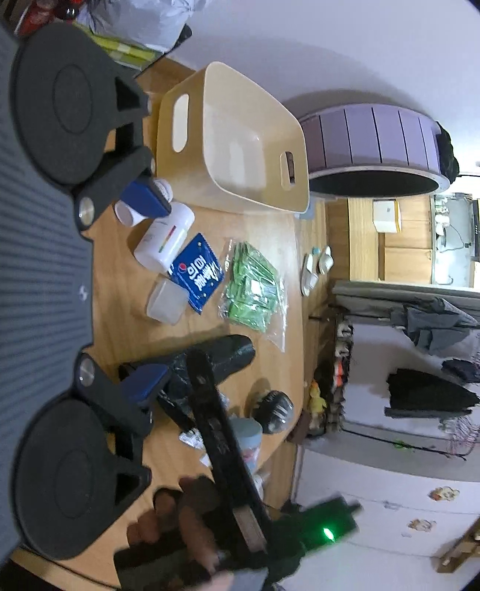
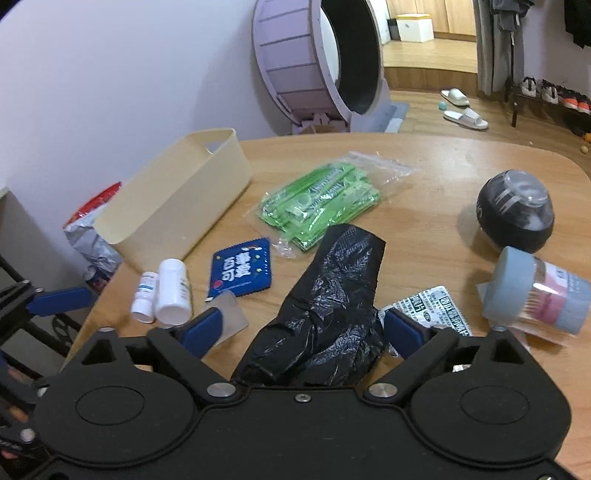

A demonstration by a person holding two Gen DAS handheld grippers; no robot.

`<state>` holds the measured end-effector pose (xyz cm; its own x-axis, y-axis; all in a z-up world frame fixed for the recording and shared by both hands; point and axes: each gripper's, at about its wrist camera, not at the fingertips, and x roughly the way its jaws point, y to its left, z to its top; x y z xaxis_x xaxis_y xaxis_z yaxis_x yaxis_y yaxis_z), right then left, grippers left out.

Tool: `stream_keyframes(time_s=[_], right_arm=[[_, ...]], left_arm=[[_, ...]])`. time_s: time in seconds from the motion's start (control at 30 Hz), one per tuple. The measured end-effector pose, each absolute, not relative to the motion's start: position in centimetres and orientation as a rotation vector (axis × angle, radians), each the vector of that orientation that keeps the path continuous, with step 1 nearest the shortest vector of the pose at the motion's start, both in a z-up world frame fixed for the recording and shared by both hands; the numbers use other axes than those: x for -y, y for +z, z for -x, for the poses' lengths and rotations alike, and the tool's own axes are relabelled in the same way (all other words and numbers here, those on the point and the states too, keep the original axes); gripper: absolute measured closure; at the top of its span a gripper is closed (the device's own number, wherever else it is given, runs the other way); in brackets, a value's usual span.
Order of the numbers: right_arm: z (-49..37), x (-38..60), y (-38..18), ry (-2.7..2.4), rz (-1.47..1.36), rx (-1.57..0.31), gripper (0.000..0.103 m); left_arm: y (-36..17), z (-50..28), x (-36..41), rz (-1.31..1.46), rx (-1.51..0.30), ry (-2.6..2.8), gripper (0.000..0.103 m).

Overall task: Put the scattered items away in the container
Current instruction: 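Grasp the black plastic bag with the right gripper, then carry the black bag into the cream basket and open the right gripper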

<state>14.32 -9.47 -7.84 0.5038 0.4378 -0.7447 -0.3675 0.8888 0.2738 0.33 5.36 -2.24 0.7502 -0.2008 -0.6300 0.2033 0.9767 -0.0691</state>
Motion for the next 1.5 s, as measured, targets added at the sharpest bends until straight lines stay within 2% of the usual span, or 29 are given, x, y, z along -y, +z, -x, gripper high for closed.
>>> stream_keyframes(time_s=[0.03, 0.13, 0.2, 0.27, 0.4, 0.47, 0.67, 1.1, 1.5], right_arm=[[-14.5, 9.2, -8.1, 0.488, -0.075, -0.935, 0.021], [-14.9, 8.3, -8.6, 0.489, -0.045, -0.956, 0.025], [-15.2, 7.8, -9.0, 0.482, -0.021, -0.96, 0.032], [-15.3, 7.5, -9.1, 0.461, 0.006, -0.941, 0.045], [-15.3, 7.1, -9.0, 0.456, 0.072, -0.936, 0.052], [-14.9, 7.0, -9.0, 0.468, 0.103, -0.921, 0.06], [-14.8, 7.8, -8.8, 0.499, 0.02, -0.906, 0.078], [-15.3, 8.8, -3.2, 0.554, -0.11, -0.756, 0.079], [-19.6, 0.7, -0.7, 0.701, -0.101, -0.737, 0.079]], left_arm=[[-2.1, -0.2, -5.7, 0.007, -0.679, -0.225, 0.021], [-1.6, -0.1, -6.6, 0.031, -0.65, -0.218, 0.021], [-1.4, -0.2, -7.1, 0.052, -0.636, -0.213, 0.021], [-1.3, -0.3, -7.3, 0.074, -0.63, -0.203, 0.021], [-1.0, -0.3, -7.5, 0.084, -0.617, -0.201, 0.021], [-0.8, -0.3, -7.6, 0.091, -0.614, -0.196, 0.02], [-0.7, -0.3, -7.7, 0.091, -0.608, -0.187, 0.02], [0.7, 0.4, -8.7, 0.121, -0.552, -0.171, 0.02], [3.0, 0.5, -13.7, 0.177, -0.549, 0.004, 0.019]])
